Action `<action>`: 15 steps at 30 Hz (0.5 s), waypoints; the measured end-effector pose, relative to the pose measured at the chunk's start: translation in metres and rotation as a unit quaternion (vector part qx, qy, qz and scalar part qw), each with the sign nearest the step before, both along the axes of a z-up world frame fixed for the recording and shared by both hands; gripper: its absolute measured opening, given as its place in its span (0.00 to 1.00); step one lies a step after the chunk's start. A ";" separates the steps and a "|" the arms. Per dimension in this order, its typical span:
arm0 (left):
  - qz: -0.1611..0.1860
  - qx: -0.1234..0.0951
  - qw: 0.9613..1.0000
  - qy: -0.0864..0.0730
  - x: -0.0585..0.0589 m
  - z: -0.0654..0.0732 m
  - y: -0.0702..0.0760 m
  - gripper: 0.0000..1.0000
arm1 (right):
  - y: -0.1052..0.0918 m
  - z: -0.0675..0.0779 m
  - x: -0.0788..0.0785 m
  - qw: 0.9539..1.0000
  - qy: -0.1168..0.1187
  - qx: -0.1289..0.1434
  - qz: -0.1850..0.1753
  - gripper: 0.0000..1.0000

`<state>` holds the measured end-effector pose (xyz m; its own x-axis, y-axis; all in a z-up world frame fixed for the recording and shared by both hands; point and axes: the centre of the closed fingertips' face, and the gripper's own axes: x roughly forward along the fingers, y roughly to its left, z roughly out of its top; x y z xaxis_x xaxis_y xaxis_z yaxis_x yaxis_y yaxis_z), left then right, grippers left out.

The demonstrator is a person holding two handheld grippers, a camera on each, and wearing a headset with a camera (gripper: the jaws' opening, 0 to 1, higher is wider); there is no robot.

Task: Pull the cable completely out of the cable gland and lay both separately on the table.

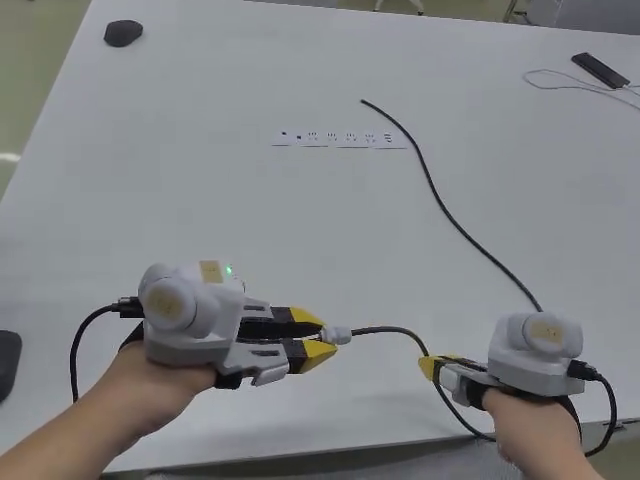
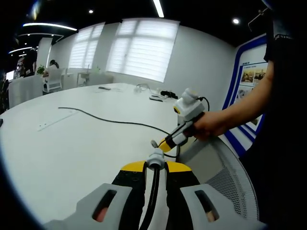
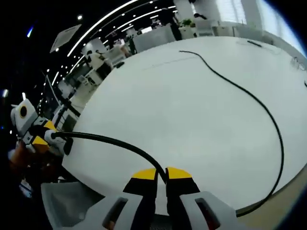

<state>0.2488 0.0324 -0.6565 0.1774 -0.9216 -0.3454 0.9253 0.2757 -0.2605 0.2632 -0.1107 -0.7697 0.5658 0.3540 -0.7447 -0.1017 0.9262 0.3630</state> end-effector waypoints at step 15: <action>0.008 -0.003 1.000 -0.002 0.006 0.002 0.004 0.15 | 0.008 0.017 -0.005 0.993 -0.049 -0.057 0.095 0.03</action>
